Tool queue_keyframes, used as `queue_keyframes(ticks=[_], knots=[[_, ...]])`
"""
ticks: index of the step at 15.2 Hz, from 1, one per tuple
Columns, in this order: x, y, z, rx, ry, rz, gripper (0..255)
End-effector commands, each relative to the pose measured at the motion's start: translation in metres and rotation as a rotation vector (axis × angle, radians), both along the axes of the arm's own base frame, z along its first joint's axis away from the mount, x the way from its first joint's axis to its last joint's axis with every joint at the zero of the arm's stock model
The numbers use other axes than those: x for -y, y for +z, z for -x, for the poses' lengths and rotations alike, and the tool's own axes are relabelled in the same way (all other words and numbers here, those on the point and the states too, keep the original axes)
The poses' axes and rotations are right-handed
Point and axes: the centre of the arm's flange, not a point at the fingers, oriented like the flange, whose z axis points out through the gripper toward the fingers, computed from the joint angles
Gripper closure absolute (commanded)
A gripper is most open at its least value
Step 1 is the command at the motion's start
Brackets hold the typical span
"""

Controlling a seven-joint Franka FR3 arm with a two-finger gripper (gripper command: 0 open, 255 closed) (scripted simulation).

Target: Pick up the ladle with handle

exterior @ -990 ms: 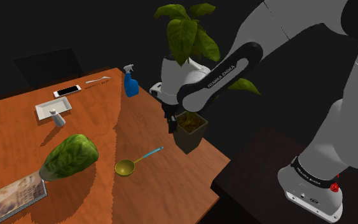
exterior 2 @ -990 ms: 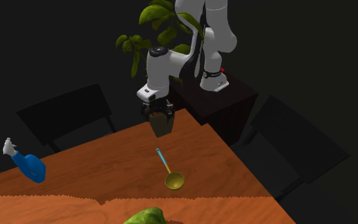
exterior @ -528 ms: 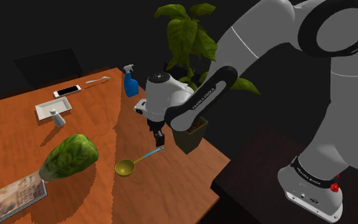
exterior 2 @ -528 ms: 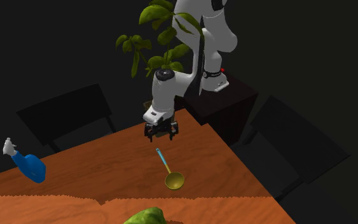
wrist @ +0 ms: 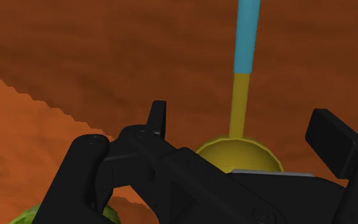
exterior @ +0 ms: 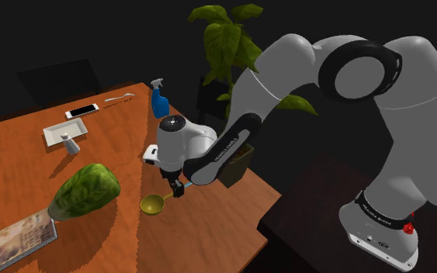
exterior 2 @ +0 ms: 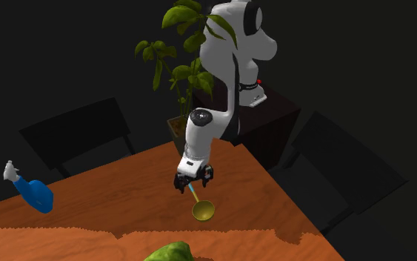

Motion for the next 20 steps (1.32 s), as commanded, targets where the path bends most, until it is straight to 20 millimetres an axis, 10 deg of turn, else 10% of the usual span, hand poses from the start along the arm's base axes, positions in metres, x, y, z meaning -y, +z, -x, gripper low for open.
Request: queue_keyframes(ticks=[1,11,12,20], knots=[[-0.021,-0.017,0.001,0.011,0.053,0.0,0],[-0.021,-0.058,0.001,0.011,0.053,0.0,0],[-0.021,-0.058,0.0,0.011,0.053,0.0,255],[-0.021,-0.057,0.0,0.011,0.053,0.0,255]])
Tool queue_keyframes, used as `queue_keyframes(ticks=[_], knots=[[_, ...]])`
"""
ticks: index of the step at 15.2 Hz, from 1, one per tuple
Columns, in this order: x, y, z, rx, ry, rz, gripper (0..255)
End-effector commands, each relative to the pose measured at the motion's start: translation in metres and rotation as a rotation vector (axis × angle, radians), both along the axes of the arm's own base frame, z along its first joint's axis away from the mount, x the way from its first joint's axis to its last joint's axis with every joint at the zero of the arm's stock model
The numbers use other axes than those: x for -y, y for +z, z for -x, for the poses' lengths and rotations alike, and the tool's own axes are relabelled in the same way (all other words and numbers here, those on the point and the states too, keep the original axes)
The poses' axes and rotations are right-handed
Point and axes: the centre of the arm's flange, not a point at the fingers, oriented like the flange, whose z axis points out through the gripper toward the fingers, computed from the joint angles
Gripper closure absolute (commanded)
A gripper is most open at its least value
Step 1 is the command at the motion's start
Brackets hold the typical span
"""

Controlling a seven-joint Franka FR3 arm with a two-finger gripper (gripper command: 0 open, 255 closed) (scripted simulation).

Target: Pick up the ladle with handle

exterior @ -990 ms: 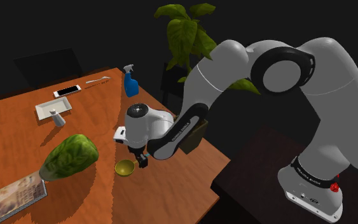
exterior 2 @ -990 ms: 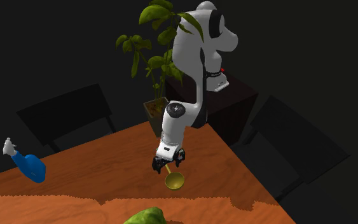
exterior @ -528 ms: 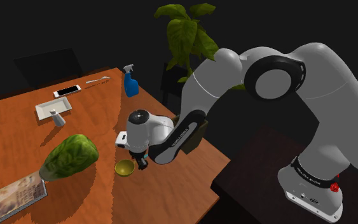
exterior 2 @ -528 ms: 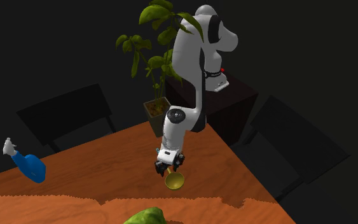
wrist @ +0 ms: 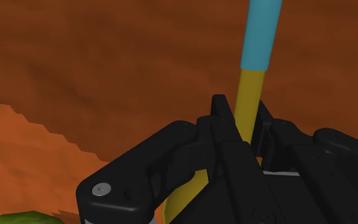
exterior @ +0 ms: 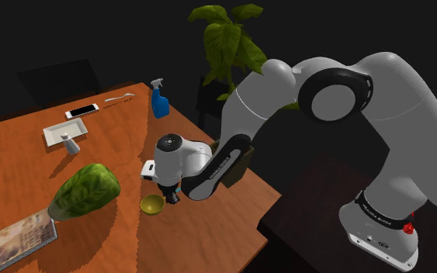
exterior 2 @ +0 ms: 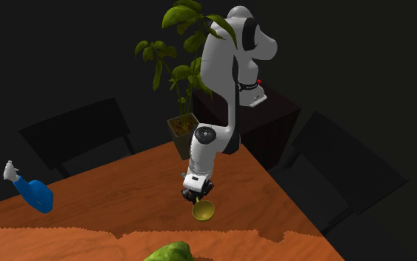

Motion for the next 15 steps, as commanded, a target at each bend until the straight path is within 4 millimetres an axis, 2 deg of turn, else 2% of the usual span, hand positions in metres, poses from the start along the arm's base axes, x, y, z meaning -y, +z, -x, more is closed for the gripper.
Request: queue_keyframes(ticks=[1,15], knots=[[0.0,0.0,0.0,0.0,0.0,0.001,255],[0.0,0.073,0.0,0.0,0.0,0.001,255]])
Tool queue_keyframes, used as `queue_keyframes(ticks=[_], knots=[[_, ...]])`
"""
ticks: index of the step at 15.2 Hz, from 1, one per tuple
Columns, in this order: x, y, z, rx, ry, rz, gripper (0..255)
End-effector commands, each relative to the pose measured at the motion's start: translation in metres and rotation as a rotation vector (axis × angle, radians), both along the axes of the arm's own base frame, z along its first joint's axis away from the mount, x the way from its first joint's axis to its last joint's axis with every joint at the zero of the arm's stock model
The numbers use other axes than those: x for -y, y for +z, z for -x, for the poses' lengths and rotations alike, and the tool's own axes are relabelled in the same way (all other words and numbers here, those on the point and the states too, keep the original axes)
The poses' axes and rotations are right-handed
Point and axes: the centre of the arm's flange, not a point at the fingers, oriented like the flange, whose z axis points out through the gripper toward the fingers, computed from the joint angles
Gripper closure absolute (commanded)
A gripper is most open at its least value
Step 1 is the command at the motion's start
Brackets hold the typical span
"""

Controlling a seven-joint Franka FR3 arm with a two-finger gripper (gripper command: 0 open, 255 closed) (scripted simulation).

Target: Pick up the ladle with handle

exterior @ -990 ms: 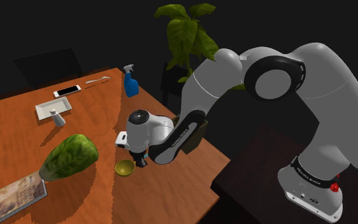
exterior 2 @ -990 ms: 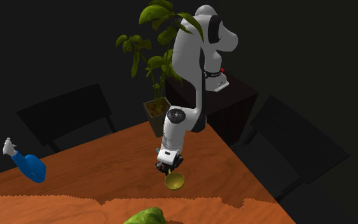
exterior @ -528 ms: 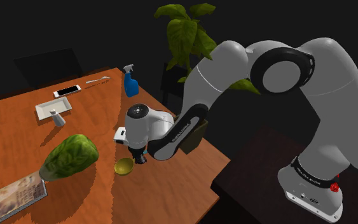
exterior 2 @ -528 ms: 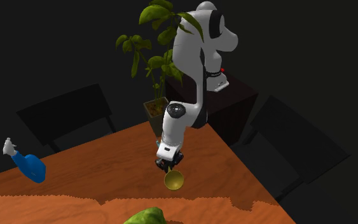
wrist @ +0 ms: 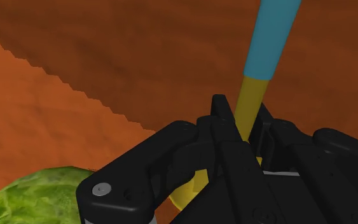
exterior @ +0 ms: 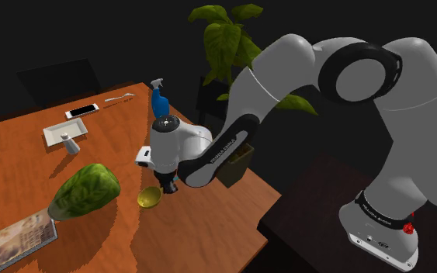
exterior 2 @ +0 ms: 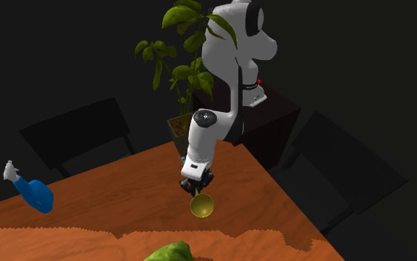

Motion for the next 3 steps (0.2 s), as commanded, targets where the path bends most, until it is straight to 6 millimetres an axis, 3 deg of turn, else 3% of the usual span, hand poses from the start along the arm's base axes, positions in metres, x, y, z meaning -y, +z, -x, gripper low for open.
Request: queue_keyframes(ticks=[1,3], knots=[[0.0003,0.0112,-0.0003,0.0,0.0,0.0,255],[0.0003,0.012,-0.0003,0.0,0.0,0.0,255]])
